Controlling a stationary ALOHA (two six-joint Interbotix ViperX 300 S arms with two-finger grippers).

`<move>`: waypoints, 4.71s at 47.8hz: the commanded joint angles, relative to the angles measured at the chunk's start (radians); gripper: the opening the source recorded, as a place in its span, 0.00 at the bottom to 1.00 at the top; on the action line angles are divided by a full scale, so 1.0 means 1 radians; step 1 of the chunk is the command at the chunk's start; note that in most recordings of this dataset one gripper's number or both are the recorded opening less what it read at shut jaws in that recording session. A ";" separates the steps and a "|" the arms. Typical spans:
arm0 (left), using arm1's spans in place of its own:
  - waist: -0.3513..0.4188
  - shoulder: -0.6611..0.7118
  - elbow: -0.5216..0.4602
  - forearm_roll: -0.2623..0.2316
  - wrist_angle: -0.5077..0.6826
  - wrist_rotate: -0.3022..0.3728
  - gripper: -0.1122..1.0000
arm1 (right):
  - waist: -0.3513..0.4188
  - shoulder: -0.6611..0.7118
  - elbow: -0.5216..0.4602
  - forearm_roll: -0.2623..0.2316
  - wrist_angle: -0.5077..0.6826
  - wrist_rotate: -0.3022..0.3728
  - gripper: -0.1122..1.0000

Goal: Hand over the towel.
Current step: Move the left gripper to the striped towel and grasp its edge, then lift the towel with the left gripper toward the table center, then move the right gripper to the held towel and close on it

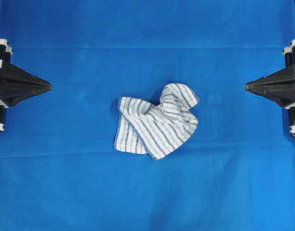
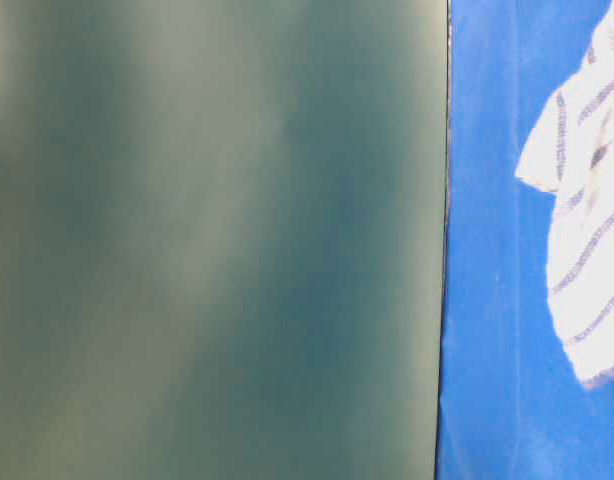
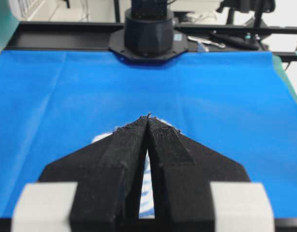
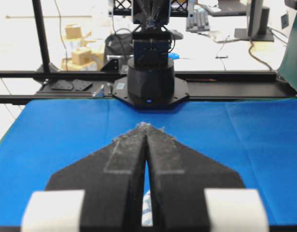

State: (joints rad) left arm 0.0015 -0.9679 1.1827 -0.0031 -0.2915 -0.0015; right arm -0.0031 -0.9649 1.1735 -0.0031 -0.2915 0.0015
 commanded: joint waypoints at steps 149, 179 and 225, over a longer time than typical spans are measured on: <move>0.054 0.707 -0.545 -0.021 0.009 0.195 0.18 | 0.006 0.054 -0.025 0.005 0.077 0.026 0.10; 0.051 0.709 -0.548 -0.021 0.002 0.184 0.18 | -0.015 0.169 -0.067 0.005 0.028 0.025 0.41; 0.028 0.707 -0.545 -0.021 -0.002 0.179 0.18 | -0.074 0.831 -0.525 -0.025 -0.043 -0.020 0.75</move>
State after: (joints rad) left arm 0.0368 -0.2393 0.6489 -0.0245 -0.2792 0.1795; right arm -0.0752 -0.1304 0.6826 -0.0291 -0.3344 -0.0184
